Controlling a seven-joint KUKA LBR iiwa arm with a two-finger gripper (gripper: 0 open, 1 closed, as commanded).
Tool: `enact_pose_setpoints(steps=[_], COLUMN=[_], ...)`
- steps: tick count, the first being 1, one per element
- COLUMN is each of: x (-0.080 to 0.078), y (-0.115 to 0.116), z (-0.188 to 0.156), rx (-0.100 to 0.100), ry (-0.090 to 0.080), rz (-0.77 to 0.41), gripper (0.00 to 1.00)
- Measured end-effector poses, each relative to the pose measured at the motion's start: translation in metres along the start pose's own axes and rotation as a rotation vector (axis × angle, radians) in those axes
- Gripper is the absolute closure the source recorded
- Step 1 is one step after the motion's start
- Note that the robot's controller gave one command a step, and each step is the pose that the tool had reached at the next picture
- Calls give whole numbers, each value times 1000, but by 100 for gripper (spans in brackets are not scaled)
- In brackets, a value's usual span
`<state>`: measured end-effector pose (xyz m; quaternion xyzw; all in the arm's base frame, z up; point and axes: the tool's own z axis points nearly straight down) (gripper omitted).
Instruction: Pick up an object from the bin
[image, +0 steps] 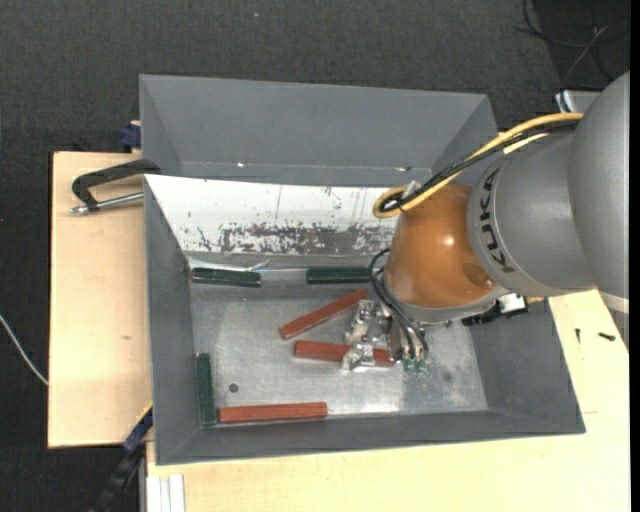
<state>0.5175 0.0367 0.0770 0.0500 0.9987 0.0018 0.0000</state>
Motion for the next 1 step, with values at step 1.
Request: enact_pose_setpoints(steps=[1], x=[-7], y=[5], z=[-156], rx=[2], ry=[-8], rz=[-19], gripper=[100])
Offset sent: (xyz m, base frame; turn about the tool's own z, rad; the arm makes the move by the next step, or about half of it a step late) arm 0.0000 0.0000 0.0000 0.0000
